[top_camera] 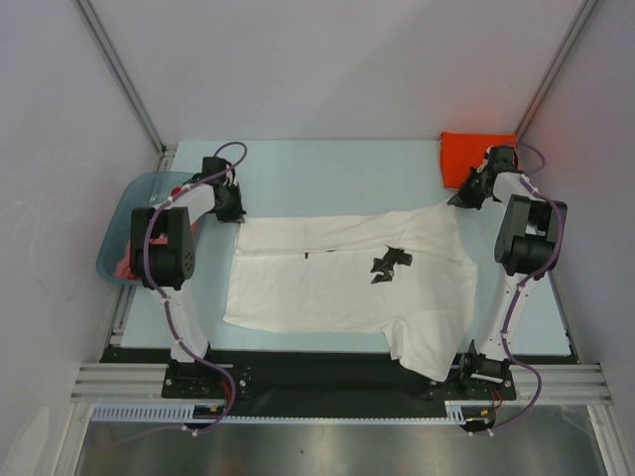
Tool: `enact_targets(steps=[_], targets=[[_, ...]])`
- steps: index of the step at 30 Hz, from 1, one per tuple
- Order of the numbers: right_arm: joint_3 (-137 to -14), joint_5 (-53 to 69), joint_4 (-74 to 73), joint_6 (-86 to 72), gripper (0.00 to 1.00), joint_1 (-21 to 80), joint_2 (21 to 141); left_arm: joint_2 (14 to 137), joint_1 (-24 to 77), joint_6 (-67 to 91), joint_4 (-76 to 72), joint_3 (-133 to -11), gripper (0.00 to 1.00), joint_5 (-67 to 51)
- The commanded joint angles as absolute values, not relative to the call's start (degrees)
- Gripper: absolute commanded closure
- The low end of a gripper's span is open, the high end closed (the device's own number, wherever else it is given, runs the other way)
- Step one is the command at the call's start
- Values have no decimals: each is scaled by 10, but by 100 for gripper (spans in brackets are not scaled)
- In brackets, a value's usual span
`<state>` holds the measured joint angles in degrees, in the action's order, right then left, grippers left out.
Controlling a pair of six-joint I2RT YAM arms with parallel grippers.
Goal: Fold and stack the t-shirts
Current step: Fold the tshirt
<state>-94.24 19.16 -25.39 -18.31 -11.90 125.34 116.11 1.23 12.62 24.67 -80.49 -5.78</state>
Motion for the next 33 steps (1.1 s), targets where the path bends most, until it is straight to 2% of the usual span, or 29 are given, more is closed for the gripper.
enact_targets(steps=[1,15,18,19,20,21,24,25,27,29,33], targets=[[-962,202,-229,-185,100,-116,1258,1155,4,130,222,-838,99,-12],[-1059,216,-208,-218,100,-95,1309,1242,-33,119,268,-997,100,56],[-1099,218,-240,-216,91,-86,1327,1267,-34,117,296,-1037,81,46],[-1111,217,-253,-213,88,-84,1331,1268,-34,119,299,-1041,62,47],[-1130,210,-279,-212,84,-81,1334,1267,-34,119,298,-1039,53,47],[-1138,206,-293,-207,74,-81,1333,1261,-34,118,298,-1039,50,46],[-1143,178,-337,-201,54,-81,1308,1247,-26,106,311,-1046,44,61],[-1143,169,-351,-186,51,-82,1301,1235,-23,101,316,-1048,43,62],[-1141,140,-388,-175,47,-85,1276,1215,-22,107,322,-1038,41,61],[-1129,126,-414,-163,46,-90,1256,1174,-21,124,309,-1005,36,44],[-999,141,-391,-174,48,-100,1166,1128,-5,145,306,-948,35,4]])
